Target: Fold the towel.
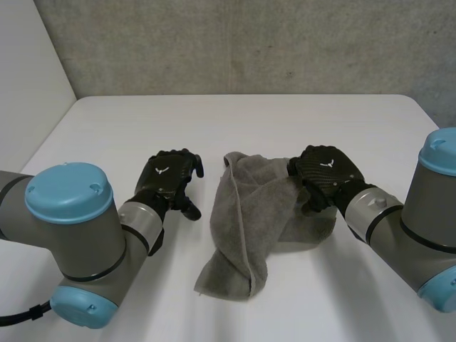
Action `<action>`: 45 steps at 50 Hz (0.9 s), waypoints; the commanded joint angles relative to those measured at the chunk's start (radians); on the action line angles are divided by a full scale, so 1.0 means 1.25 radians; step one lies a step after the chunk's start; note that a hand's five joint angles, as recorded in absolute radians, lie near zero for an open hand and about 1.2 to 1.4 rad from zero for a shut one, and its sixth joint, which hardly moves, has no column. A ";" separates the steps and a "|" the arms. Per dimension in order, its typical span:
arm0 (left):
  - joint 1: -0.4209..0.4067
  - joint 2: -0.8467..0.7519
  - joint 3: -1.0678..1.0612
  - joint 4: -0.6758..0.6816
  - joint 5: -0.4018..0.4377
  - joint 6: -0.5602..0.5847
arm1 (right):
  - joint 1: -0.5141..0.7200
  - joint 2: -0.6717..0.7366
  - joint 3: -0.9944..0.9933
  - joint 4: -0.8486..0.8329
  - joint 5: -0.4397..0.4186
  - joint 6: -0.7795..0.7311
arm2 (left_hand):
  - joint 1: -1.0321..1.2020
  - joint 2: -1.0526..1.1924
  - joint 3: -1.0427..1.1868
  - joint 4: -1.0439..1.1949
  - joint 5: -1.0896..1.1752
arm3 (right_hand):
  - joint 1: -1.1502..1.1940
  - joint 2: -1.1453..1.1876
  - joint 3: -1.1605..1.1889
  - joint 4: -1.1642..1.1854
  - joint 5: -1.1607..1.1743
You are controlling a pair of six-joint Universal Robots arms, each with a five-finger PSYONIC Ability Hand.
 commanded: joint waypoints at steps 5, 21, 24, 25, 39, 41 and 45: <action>0.039 0.010 -0.060 0.141 0.076 0.061 | -0.015 -0.015 0.045 -0.022 0.084 0.021 | 0.200 0.215 0.236 0.335 0.178 | -0.193 -0.255 0.181 0.174 -0.144; 0.038 0.010 -0.047 0.141 0.094 0.064 | -0.034 -0.061 0.047 -0.032 0.112 0.030 | 0.113 0.129 0.149 0.248 0.092 | -0.200 -0.262 0.174 0.167 -0.151; 0.036 0.008 -0.022 0.137 0.149 0.064 | -0.034 -0.131 0.045 -0.027 0.122 0.027 | 0.068 0.084 0.105 0.203 0.047 | -0.203 -0.264 0.172 0.164 -0.153; 0.036 0.008 -0.022 0.137 0.150 0.064 | -0.034 -0.131 0.045 -0.027 0.122 0.027 | 0.068 0.084 0.104 0.203 0.047 | -0.203 -0.264 0.172 0.164 -0.153; 0.040 -0.052 0.102 0.093 0.319 0.072 | -0.023 -0.267 0.039 0.174 0.052 0.042 | -0.091 -0.076 -0.055 0.043 -0.113 | -0.214 -0.276 0.160 0.153 -0.165; 0.040 -0.065 0.121 0.087 0.319 0.082 | -0.020 -0.266 0.048 0.184 0.045 0.054 | -0.091 -0.076 -0.055 0.043 -0.113 | -0.217 -0.278 0.158 0.150 -0.167; 0.040 -0.118 0.187 0.055 0.320 0.142 | 0.022 -0.263 0.080 0.188 0.032 0.163 | -0.082 -0.066 -0.046 0.053 -0.104 | -0.245 -0.306 0.130 0.122 -0.195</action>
